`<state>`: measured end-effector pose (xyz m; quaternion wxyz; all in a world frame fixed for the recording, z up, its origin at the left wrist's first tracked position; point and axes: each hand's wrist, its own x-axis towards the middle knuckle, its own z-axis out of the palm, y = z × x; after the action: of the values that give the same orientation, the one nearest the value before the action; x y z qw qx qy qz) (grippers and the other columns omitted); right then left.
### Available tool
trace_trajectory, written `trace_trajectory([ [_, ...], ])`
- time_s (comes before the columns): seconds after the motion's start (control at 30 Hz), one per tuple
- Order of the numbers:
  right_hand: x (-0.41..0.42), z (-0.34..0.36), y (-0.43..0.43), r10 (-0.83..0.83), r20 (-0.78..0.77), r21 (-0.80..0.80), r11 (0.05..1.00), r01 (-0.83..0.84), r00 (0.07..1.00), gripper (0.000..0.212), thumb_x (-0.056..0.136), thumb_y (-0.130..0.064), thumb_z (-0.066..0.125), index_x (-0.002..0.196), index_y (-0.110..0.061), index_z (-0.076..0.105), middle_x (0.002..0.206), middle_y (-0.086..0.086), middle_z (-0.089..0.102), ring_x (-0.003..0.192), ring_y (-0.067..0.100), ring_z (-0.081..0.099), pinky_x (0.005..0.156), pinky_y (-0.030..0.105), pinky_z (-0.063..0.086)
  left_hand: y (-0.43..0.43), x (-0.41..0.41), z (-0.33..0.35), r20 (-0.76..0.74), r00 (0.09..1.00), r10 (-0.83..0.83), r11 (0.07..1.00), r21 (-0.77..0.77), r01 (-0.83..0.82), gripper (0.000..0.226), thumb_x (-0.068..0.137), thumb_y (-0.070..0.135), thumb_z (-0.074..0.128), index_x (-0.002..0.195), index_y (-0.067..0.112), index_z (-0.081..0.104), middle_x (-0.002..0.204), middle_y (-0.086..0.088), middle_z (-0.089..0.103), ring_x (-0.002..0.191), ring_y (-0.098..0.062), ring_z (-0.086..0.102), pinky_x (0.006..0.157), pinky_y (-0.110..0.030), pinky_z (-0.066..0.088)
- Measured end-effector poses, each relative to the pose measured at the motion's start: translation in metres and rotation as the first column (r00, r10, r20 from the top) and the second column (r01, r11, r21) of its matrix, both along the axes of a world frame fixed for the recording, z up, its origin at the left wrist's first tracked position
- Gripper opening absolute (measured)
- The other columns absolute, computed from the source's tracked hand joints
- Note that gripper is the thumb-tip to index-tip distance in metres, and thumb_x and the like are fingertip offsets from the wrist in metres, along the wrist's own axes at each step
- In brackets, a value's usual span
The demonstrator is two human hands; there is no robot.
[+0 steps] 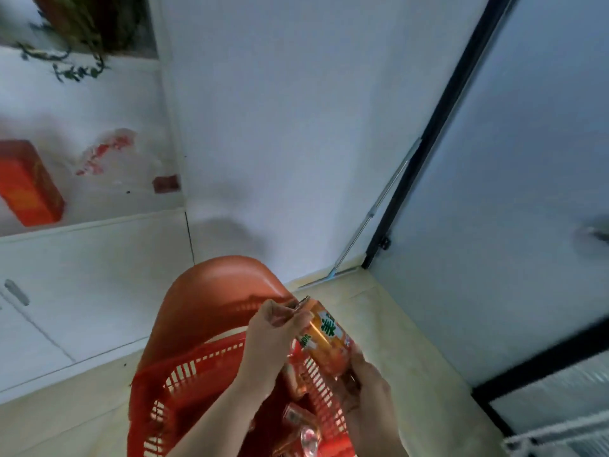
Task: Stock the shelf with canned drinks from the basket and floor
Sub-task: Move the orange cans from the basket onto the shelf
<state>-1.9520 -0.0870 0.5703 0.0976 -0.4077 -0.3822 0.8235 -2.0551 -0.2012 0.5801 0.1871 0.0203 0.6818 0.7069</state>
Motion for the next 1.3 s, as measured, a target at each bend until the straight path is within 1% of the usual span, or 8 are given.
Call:
trace_trajectory([
  [0.1, 0.026, 0.047, 0.017, -0.085, -0.158, 0.008, 0.996, 0.087, 0.984, 0.053, 0.083, -0.022, 0.065, 0.122, 0.012, 0.051, 0.101, 0.026, 0.071, 0.091, 0.037, 0.072, 0.074, 0.047, 0.061, 0.024, 0.014, 0.048, -0.084, 0.991, -0.102, 0.992, 0.062, 0.108, 0.033, 0.076, 0.026, 0.078, 0.09, 0.007, 0.055, 0.081, 0.0, 0.075, 0.064, -0.007, 0.07, 0.053, -0.012, 0.048],
  [0.23, 0.075, 0.1, 0.041, -0.098, -0.271, 0.095, 0.987, 0.128, 0.957, 0.051, 0.082, -0.031, 0.063, 0.12, 0.003, 0.058, 0.107, 0.02, 0.072, 0.097, 0.029, 0.072, 0.08, 0.042, 0.059, 0.056, 0.038, 0.105, -0.178, 0.955, -0.239, 0.967, 0.045, 0.251, 0.056, 0.061, 0.048, 0.086, 0.088, 0.011, 0.055, 0.092, -0.004, 0.075, 0.084, -0.021, 0.073, 0.077, -0.04, 0.058],
  [0.53, 0.247, 0.183, 0.104, -0.104, -0.507, 0.209, 0.948, 0.24, 0.856, 0.059, 0.082, -0.038, 0.063, 0.127, 0.0, 0.059, 0.119, 0.018, 0.068, 0.109, 0.025, 0.068, 0.088, 0.031, 0.057, 0.148, 0.167, 0.214, -0.314, 0.758, -0.572, 0.757, 0.155, 0.635, 0.067, 0.047, 0.044, 0.087, 0.098, 0.009, 0.059, 0.11, -0.018, 0.067, 0.108, -0.033, 0.065, 0.1, -0.051, 0.048],
  [0.67, 0.352, 0.204, 0.123, -0.049, -0.555, 0.303, 0.918, 0.256, 0.831, 0.07, 0.057, -0.045, 0.09, 0.114, -0.008, 0.072, 0.125, 0.019, 0.065, 0.114, 0.027, 0.065, 0.089, 0.034, 0.056, 0.186, 0.259, 0.248, -0.338, 0.592, -0.732, 0.558, 0.202, 0.805, 0.071, 0.05, 0.034, 0.084, 0.11, 0.006, 0.057, 0.108, -0.014, 0.068, 0.104, -0.027, 0.065, 0.098, -0.04, 0.05],
  [0.9, 0.522, 0.236, 0.143, -0.046, -0.59, 0.397, 0.853, 0.339, 0.806, 0.062, 0.063, -0.036, 0.089, 0.118, -0.015, 0.07, 0.129, 0.019, 0.063, 0.119, 0.031, 0.061, 0.096, 0.039, 0.054, 0.248, 0.41, 0.287, -0.431, 0.331, -0.84, 0.306, 0.128, 0.943, 0.076, 0.04, 0.048, 0.092, 0.102, 0.01, 0.068, 0.094, -0.005, 0.075, 0.089, -0.014, 0.07, 0.08, -0.022, 0.058],
  [1.03, 0.591, 0.251, 0.157, -0.12, -0.594, 0.417, 0.8, 0.431, 0.795, 0.078, 0.067, -0.034, 0.088, 0.131, -0.005, 0.056, 0.132, 0.023, 0.058, 0.124, 0.037, 0.056, 0.1, 0.044, 0.05, 0.289, 0.475, 0.31, -0.47, 0.216, -0.856, 0.206, 0.072, 0.976, 0.087, 0.032, 0.051, 0.095, 0.103, 0.011, 0.064, 0.093, -0.006, 0.075, 0.083, -0.014, 0.072, 0.068, -0.02, 0.057],
  [1.13, 0.636, 0.26, 0.175, -0.165, -0.612, 0.423, 0.758, 0.496, 0.773, 0.085, 0.064, -0.033, 0.09, 0.134, -0.003, 0.052, 0.132, 0.023, 0.059, 0.123, 0.039, 0.057, 0.1, 0.047, 0.05, 0.32, 0.518, 0.33, -0.473, 0.119, -0.873, 0.111, 0.046, 0.993, 0.071, 0.045, 0.042, 0.09, 0.102, 0.011, 0.062, 0.088, -0.009, 0.074, 0.075, -0.013, 0.072, 0.059, -0.02, 0.056],
  [1.3, 0.678, 0.271, 0.217, -0.184, -0.592, 0.505, 0.674, 0.539, 0.785, 0.087, 0.069, -0.034, 0.086, 0.137, 0.003, 0.047, 0.134, 0.026, 0.056, 0.125, 0.042, 0.054, 0.103, 0.047, 0.048, 0.38, 0.561, 0.353, -0.547, -0.077, -0.834, -0.05, -0.064, 0.997, 0.101, 0.028, 0.055, 0.094, 0.111, 0.007, 0.063, 0.096, -0.007, 0.075, 0.091, -0.018, 0.072, 0.071, -0.022, 0.057],
])
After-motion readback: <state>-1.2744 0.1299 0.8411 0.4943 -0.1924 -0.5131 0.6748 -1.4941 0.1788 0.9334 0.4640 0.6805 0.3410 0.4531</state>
